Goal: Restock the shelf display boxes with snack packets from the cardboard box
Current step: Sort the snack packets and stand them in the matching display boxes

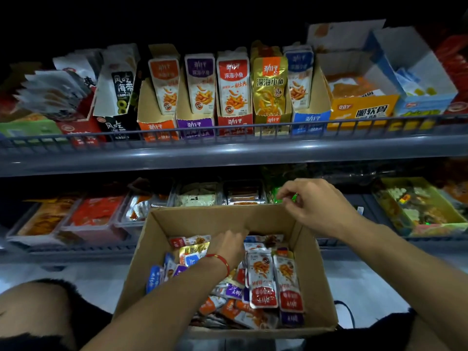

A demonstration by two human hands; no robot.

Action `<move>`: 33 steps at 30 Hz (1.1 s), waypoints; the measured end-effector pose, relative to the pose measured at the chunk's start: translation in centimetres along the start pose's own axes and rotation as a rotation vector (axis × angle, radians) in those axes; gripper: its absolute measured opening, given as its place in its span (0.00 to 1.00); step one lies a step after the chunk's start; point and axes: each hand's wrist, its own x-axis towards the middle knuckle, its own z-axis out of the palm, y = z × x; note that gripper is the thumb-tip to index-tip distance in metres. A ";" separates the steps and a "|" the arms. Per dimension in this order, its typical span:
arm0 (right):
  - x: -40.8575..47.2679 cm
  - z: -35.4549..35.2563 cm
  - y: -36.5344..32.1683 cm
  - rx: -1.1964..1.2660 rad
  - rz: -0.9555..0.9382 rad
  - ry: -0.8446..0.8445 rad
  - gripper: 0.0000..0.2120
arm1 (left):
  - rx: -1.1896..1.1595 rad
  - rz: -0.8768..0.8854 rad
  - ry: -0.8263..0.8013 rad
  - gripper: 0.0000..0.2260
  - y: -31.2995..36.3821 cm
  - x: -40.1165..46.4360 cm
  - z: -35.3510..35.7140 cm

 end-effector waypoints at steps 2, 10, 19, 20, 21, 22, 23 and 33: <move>-0.1 0.0 0.4 0.012 0.005 -0.014 0.07 | 0.042 0.036 -0.018 0.20 0.1 0.9 0.5; 0.1 -0.3 1.2 0.059 -0.002 -0.062 0.05 | -0.024 -0.059 0.056 0.07 1.1 2.4 1.7; 0.4 0.4 0.5 0.049 -0.094 -0.229 0.10 | -0.133 0.192 0.315 0.01 1.0 -0.7 -2.5; 0.4 0.7 0.2 0.008 -0.107 -0.287 0.13 | -0.184 0.236 0.298 0.02 0.9 -1.1 -3.8; 0.4 1.0 -0.2 -0.025 -0.111 -0.349 0.16 | -0.250 0.270 0.282 0.03 0.9 -1.7 -5.4; 0.3 1.3 -0.5 -0.035 -0.111 -0.402 0.17 | -0.345 0.273 0.267 0.03 1.0 -2.3 -7.1; 0.4 1.4 -0.8 -0.013 -0.107 -0.429 0.13 | -0.466 0.254 0.250 0.02 1.2 -2.9 -8.7; 0.0 -3.4 -0.7 1.006 0.351 -0.170 0.09 | -1.568 -0.112 -0.006 0.18 5.2 -5.4 -13.1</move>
